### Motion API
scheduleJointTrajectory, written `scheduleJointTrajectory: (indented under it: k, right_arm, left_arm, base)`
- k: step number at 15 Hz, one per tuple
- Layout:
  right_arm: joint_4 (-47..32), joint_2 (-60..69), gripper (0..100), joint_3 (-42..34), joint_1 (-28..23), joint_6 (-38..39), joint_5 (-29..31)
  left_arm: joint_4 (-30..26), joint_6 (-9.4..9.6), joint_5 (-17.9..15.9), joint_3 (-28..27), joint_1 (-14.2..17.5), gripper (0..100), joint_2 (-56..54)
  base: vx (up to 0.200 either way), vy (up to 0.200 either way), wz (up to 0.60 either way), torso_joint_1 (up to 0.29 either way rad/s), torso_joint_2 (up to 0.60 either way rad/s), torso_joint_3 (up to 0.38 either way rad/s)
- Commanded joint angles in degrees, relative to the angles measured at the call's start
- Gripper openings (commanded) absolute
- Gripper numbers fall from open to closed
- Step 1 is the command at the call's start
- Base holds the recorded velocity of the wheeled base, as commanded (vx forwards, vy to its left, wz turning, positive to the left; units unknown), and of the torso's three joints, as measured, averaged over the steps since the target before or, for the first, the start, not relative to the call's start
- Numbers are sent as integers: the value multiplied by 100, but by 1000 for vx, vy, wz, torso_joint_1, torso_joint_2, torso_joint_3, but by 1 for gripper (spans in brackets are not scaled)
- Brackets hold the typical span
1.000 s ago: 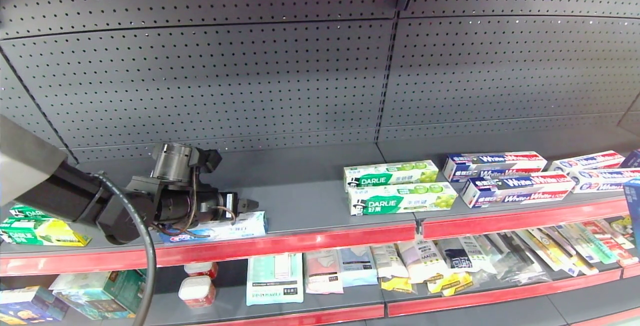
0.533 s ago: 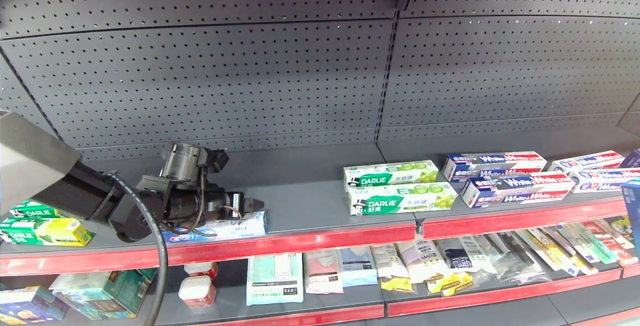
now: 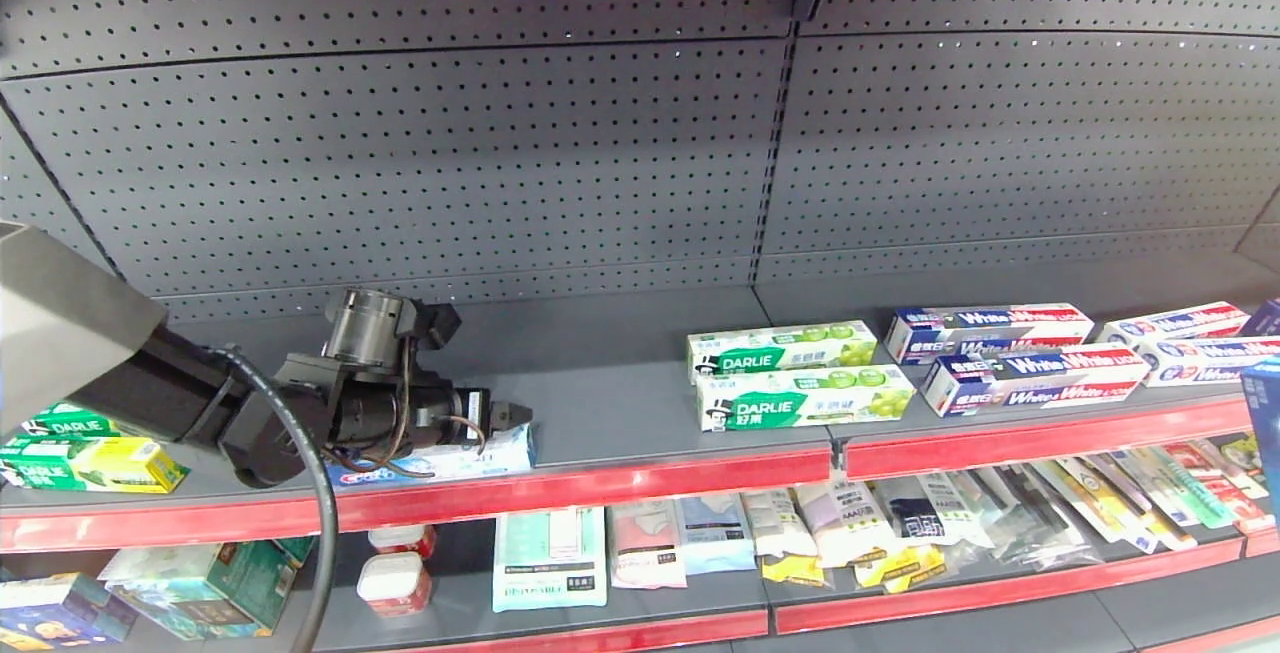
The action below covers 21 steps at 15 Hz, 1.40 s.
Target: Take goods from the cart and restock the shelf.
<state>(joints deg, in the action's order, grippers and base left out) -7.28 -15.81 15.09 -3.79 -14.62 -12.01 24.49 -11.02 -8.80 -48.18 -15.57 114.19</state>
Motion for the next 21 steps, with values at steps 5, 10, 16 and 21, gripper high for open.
scheduleJointTrajectory:
  k: [5, 10, 16, 21]
  right_arm:
    - [-2, -10, 0, -6, 1, -6, -3]
    - [-2, -10, 0, -15, 1, -6, 5]
    - [-2, -10, 0, -15, -8, -6, 5]
    - [-2, -1, 0, -24, -8, -6, 5]
  left_arm:
    - [3, 3, -87, 19, 1, 100, -11]
    - [3, 3, -104, 19, 1, 100, -11]
    - [-6, 3, -227, 89, 1, 100, -20]
    - [-6, 12, -227, 89, 1, 100, -2]
  base:
    - [0, 0, 0, 0, 0, 0]
    - [0, 0, 0, 0, 0, 0]
    - [0, 0, 0, 0, 0, 0]
    - [0, 0, 0, 0, 0, 0]
